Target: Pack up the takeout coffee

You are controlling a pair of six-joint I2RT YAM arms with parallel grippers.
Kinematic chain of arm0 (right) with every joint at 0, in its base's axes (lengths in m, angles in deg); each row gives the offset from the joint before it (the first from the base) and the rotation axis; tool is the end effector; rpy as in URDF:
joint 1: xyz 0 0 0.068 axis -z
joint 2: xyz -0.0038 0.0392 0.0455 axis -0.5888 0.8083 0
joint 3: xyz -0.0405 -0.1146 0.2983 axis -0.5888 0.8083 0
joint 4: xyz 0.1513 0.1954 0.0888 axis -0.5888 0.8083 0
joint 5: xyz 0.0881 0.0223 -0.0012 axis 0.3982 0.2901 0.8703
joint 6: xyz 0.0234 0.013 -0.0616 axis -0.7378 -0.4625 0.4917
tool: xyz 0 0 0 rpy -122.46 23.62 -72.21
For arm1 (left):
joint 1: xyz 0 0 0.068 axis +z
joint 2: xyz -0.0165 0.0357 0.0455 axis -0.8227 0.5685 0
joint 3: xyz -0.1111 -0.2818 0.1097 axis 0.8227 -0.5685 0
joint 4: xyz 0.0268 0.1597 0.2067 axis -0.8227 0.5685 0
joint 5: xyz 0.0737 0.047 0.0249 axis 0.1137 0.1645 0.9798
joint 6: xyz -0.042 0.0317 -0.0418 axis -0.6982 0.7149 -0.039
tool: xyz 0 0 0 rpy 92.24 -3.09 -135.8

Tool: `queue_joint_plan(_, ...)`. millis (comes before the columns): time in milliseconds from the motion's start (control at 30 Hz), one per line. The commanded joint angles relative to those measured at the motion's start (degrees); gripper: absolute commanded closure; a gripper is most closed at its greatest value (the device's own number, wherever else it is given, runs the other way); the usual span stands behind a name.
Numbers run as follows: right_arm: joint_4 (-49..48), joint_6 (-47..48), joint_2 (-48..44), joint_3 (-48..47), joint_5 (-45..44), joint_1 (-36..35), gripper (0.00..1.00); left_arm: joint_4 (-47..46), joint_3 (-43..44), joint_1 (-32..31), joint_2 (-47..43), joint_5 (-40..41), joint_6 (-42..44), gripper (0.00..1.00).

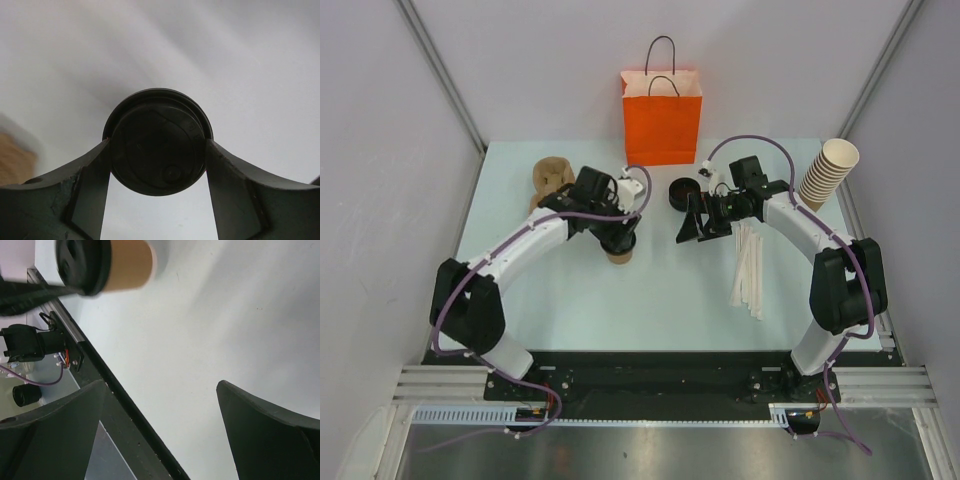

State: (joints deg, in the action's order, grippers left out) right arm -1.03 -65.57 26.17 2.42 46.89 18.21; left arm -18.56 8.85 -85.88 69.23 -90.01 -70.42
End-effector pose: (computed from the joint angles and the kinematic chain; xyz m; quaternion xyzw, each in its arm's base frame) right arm 0.3445 0.1498 0.2950 -0.2045 0.8735 0.3998 0.1880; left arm 0.2923 -0.1847 0.3014 0.3664 0.8713 -0.1440 0.2930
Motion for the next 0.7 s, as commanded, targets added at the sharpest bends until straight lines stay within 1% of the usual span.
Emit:
queue_joint_plan(0, -1.27, -0.61, 0.57, -2.15, 1.23, 0.29, 0.00, 2.72, 7.84, 6.06, 1.95, -4.28, 13.33, 0.48)
queue_joint_plan(100, -1.54, -0.78, 0.66, -2.15, 1.32, 0.29, 0.00, 2.63, 12.59, 10.81, 5.98, -6.74, 15.53, 0.50)
queue_joint_plan(167, -1.71, -0.78, 0.66, -2.15, 1.32, 0.29, 0.00, 2.28, 15.57, 12.41, 7.84, -7.62, 15.80, 0.50)
queue_joint_plan(267, -1.89, -0.87, 0.57, -2.15, 1.06, 0.38, 0.00, 0.18, 16.90, 14.61, 10.65, -8.33, 16.24, 0.50)
queue_joint_plan(400, -1.71, -0.70, 0.57, -2.15, 0.97, 0.55, 0.00, -1.06, 17.43, 15.58, 13.12, -10.17, 16.42, 0.50)
queue_joint_plan(533, -1.45, -0.52, 0.48, -2.06, 0.97, 0.64, 0.00, -3.25, 15.42, 16.02, 14.08, -11.93, 17.12, 0.50)
queue_joint_plan(667, -1.36, -0.61, 0.48, -2.15, 1.05, 0.73, 0.00, -2.91, 14.53, 16.37, 15.05, -12.11, 18.18, 0.49)
